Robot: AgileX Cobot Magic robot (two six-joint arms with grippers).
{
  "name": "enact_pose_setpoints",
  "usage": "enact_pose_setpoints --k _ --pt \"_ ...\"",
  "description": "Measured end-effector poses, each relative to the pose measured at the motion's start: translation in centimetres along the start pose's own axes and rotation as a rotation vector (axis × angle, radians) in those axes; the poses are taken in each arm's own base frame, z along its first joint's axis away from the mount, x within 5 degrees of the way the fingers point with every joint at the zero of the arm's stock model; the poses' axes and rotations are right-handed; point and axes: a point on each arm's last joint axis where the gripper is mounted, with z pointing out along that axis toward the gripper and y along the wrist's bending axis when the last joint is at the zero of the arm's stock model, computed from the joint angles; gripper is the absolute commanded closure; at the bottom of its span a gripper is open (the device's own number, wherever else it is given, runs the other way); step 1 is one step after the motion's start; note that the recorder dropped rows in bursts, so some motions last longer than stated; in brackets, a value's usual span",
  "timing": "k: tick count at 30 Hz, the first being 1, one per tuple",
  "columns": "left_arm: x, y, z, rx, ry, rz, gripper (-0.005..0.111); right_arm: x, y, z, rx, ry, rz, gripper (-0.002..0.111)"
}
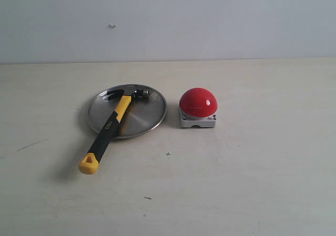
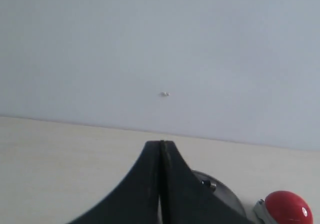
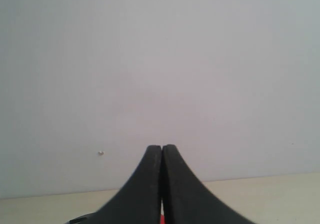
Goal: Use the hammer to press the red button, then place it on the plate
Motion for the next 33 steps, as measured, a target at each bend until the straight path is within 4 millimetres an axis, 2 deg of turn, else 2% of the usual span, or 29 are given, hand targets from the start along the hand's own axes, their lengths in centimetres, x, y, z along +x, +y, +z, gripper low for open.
enact_pose_setpoints --k 7,12,17,23,29,33 --pt "1.2 0.7 -3.8 -0.031 -0.128 -0.021 0.107 0.0 0.0 0.0 0.000 0.000 0.000 0.108" --pt "2.5 0.7 -5.3 0.007 -0.164 -0.051 0.107 0.0 0.0 0.0 0.000 0.000 0.000 0.108" --pt "5.4 0.2 -5.5 0.131 -0.198 -0.002 0.107 0.0 0.0 0.0 0.000 0.000 0.000 0.108" --pt "8.4 1.0 -5.2 0.106 -0.185 0.056 0.107 0.0 0.0 0.0 0.000 0.000 0.000 0.108" --pt "9.0 1.3 -5.3 0.098 -0.231 0.129 0.107 0.0 0.0 0.0 0.000 0.000 0.000 0.108" --pt "8.7 1.2 -6.3 0.100 -0.312 0.163 0.107 0.0 0.0 0.0 0.000 0.000 0.000 0.108"
